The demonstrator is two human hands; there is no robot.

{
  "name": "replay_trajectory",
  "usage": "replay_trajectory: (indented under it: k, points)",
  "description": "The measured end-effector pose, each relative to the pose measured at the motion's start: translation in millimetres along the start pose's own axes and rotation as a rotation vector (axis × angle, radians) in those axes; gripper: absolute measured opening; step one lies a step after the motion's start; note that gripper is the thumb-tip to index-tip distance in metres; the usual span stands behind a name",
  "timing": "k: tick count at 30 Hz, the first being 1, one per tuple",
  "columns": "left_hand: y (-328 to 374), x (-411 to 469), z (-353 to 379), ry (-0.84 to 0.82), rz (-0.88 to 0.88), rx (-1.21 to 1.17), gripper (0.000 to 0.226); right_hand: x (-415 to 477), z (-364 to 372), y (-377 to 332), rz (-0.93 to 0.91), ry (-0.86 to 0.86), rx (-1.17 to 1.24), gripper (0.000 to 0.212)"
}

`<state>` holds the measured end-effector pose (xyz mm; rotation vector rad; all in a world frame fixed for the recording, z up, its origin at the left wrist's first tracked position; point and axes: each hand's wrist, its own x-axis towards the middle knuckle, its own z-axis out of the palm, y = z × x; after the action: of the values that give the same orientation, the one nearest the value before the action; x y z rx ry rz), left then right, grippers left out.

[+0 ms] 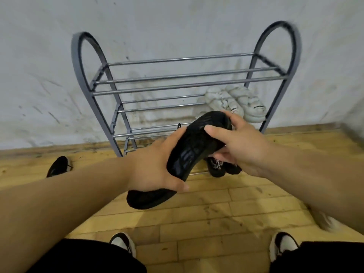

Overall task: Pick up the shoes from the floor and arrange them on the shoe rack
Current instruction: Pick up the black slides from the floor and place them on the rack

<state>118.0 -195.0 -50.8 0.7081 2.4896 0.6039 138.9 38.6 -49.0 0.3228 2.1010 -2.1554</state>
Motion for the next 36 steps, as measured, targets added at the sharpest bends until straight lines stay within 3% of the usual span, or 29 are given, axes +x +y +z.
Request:
replay_trajectory:
  k: [1,3,6,8,15,21,29,36]
  points:
    - [7,-1,1,0.036,0.027,0.037,0.133,-7,-7,-6,0.013,-0.013,-0.012,0.044]
    - [17,-4,2,0.041,0.075,0.092,0.127,-19,-23,-15,0.041,-0.056,-0.163,0.067]
    - [21,-7,1,-0.017,0.124,0.159,0.119,-33,-51,-26,-0.126,-0.150,-0.881,0.110]
    - [18,-8,-1,-0.049,0.135,0.187,0.117,-38,-56,-32,-0.247,-0.272,-1.138,0.116]
    - [11,-19,-28,-0.033,0.098,0.037,0.110,-26,-38,-12,-0.317,-0.464,-1.221,0.104]
    - [-5,-62,-72,0.142,-0.031,0.291,0.106,-12,12,-23,-0.488,-0.414,-1.056,0.089]
    - [-47,-155,-101,0.376,-0.237,0.259,0.098,-11,104,-35,-0.712,-0.394,-0.990,0.083]
    - [-70,-212,-97,0.523,-0.309,0.277,0.088,-13,156,-37,-0.866,-0.413,-0.921,0.084]
